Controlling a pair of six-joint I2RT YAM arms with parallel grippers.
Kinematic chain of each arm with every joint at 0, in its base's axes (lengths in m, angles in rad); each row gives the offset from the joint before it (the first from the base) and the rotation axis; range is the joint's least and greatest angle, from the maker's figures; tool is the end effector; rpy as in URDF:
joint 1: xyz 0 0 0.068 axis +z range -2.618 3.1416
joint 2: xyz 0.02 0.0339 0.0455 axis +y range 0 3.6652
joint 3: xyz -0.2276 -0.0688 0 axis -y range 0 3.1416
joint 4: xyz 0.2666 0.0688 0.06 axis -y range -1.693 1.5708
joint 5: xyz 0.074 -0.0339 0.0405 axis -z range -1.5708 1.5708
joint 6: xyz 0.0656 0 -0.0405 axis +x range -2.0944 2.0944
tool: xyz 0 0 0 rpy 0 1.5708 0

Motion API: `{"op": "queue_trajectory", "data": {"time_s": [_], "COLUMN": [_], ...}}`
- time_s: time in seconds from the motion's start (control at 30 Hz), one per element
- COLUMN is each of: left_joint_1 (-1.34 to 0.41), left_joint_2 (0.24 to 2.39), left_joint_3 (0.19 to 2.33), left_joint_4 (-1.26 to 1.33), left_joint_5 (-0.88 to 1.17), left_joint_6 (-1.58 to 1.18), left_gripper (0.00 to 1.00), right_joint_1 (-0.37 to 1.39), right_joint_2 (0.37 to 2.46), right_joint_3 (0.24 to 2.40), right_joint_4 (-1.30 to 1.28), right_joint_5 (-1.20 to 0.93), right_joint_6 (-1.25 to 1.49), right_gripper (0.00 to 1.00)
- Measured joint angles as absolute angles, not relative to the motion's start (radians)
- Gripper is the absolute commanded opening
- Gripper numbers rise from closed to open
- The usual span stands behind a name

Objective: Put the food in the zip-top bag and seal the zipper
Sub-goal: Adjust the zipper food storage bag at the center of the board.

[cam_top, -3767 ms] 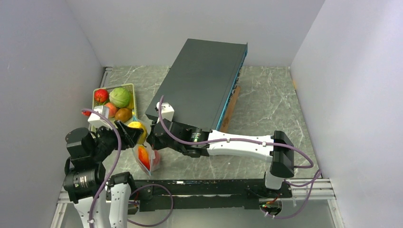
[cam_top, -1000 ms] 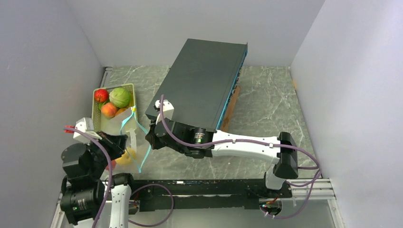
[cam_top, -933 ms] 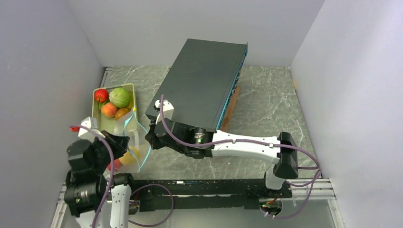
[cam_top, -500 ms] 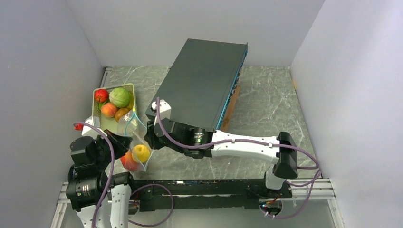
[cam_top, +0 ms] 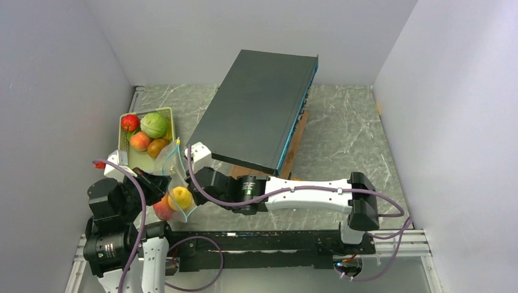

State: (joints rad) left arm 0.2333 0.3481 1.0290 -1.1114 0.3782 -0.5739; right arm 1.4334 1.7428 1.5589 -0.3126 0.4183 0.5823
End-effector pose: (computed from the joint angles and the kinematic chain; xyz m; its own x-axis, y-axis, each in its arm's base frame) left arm 0.1010 -0.0009 0.3493 -0.4016 -0.6140 -0.6795 -0.1267 0.7721 -0.6228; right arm 0.0880 0.4419 0.2842 -0.5254 -0.1307 -0.8408 -0.6793 0.6595 0.3219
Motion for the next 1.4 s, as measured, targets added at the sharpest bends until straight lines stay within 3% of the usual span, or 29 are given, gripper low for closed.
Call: {"op": "queue_trajectory", "data": {"time_s": [0.1,0.17,0.2,0.23,0.27,0.37,0.4,0.5,0.77,1.13,1.4], "left_joint_1": [0.233,0.233,0.233,0.233,0.233,0.233,0.233,0.233,0.233,0.233,0.319], "left_joint_2": [0.348,0.345,0.343,0.339,0.336,0.324,0.321,0.316,0.363,0.584,0.843], "left_joint_3": [1.040,1.045,1.046,1.048,1.051,1.054,1.054,1.054,1.071,1.100,1.138], "left_joint_4": [-1.111,-1.110,-1.110,-1.111,-1.111,-1.111,-1.111,-1.110,-1.124,-1.073,-0.908], "left_joint_5": [0.396,0.405,0.406,0.406,0.404,0.392,0.387,0.378,0.275,-0.029,-0.044], "left_joint_6": [-0.574,-0.574,-0.572,-0.574,-0.574,-0.574,-0.568,-0.567,-0.501,-0.330,-0.303], "left_gripper": [0.02,0.20,0.33,0.54,0.66,0.90,0.94,0.99,1.00,1.00,1.00], "right_joint_1": [1.436,1.436,1.436,1.436,1.436,1.436,1.436,1.436,1.434,1.402,1.387], "right_joint_2": [1.726,1.695,1.677,1.658,1.645,1.609,1.603,1.603,1.746,1.821,1.818], "right_joint_3": [1.556,1.542,1.536,1.532,1.531,1.531,1.530,1.523,1.554,1.571,1.572], "right_joint_4": [-0.321,-0.322,-0.323,-0.322,-0.322,-0.321,-0.320,-0.309,-0.307,-0.329,-0.328], "right_joint_5": [0.442,0.445,0.444,0.443,0.444,0.445,0.447,0.463,0.487,0.461,0.457], "right_joint_6": [0.579,0.575,0.570,0.568,0.567,0.564,0.563,0.560,0.560,0.572,0.572], "right_gripper": [0.00,0.00,0.00,0.00,0.00,0.00,0.00,0.00,0.00,0.00,0.00]}}
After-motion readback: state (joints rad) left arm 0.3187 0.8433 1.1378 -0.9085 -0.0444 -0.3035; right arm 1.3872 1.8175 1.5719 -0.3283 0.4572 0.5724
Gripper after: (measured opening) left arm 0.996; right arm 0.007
